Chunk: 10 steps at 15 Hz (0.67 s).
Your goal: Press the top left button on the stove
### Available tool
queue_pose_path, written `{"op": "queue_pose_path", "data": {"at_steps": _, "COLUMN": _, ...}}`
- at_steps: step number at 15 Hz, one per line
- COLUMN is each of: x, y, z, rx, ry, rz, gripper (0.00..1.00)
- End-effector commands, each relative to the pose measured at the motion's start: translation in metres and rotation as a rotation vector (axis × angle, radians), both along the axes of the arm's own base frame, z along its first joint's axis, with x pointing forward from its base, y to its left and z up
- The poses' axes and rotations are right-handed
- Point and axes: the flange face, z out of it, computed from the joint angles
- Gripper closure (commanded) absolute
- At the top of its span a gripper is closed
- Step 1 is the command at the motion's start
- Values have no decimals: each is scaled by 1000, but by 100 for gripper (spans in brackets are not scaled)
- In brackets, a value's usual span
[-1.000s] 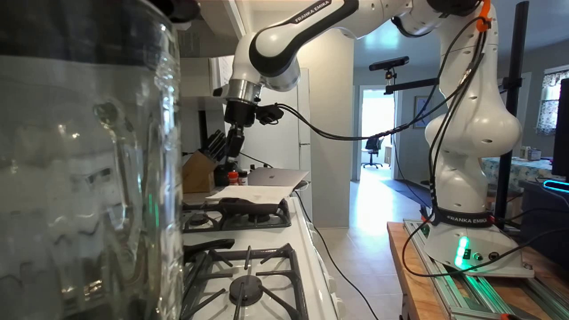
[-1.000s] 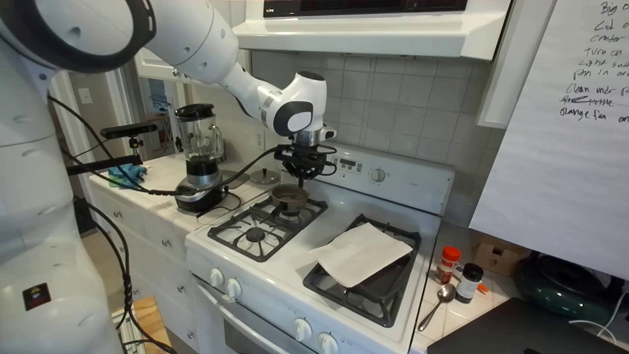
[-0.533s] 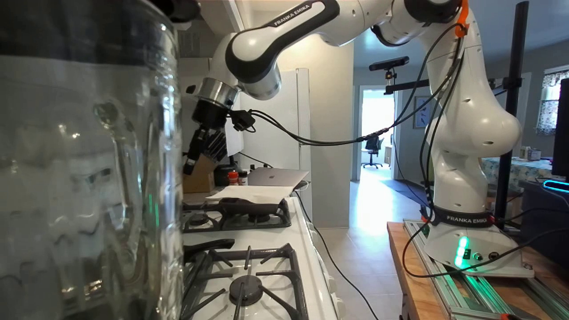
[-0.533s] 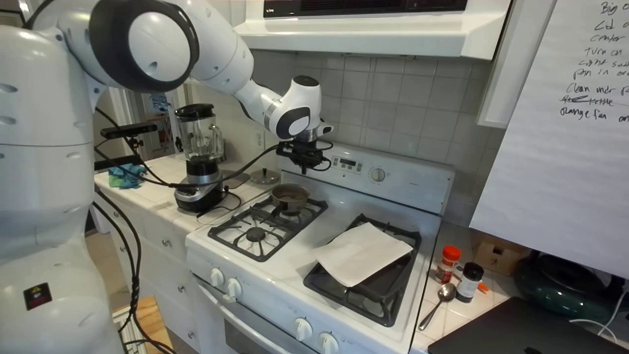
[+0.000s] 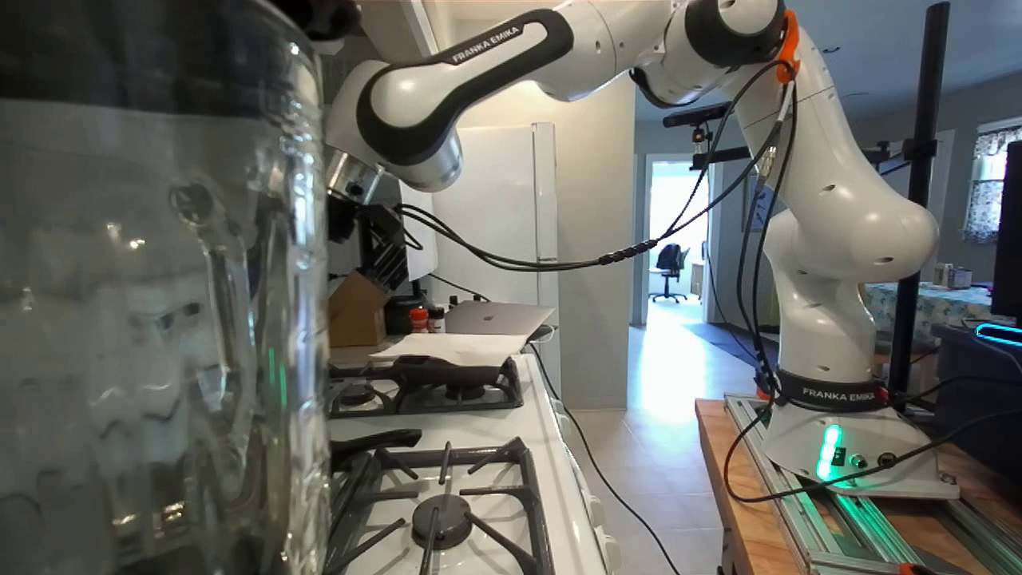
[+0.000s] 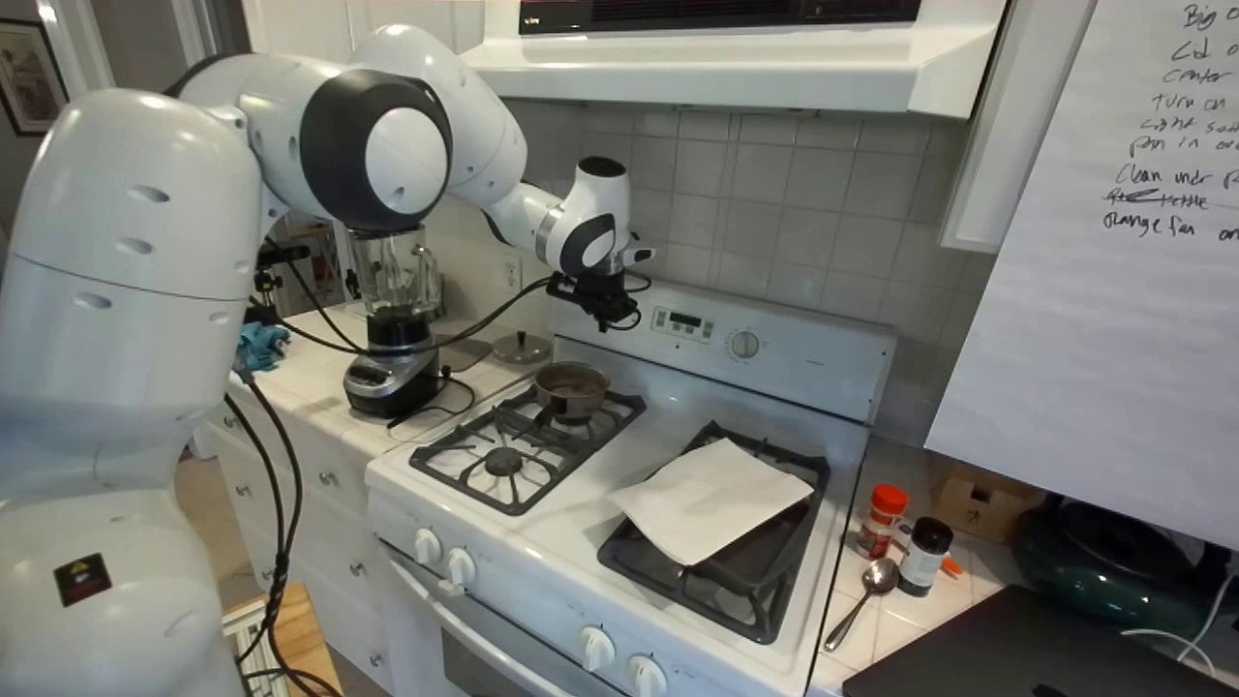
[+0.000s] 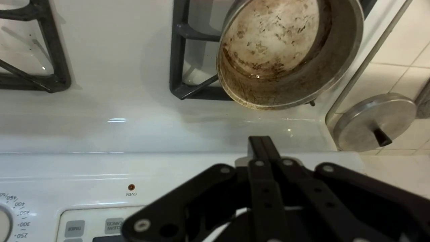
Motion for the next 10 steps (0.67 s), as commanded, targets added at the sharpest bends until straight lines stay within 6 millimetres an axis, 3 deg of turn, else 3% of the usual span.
{"op": "queue_pose_path", "data": {"at_steps": 1, "x": 4, "y": 3, "z": -1, "rx": 2, "ry": 1, "rz": -8, "gripper": 99}}
{"op": "queue_pose_path", "data": {"at_steps": 10, "x": 19, "y": 16, "z": -12, "rx": -25, "ry": -20, "rz": -20, "gripper": 100}}
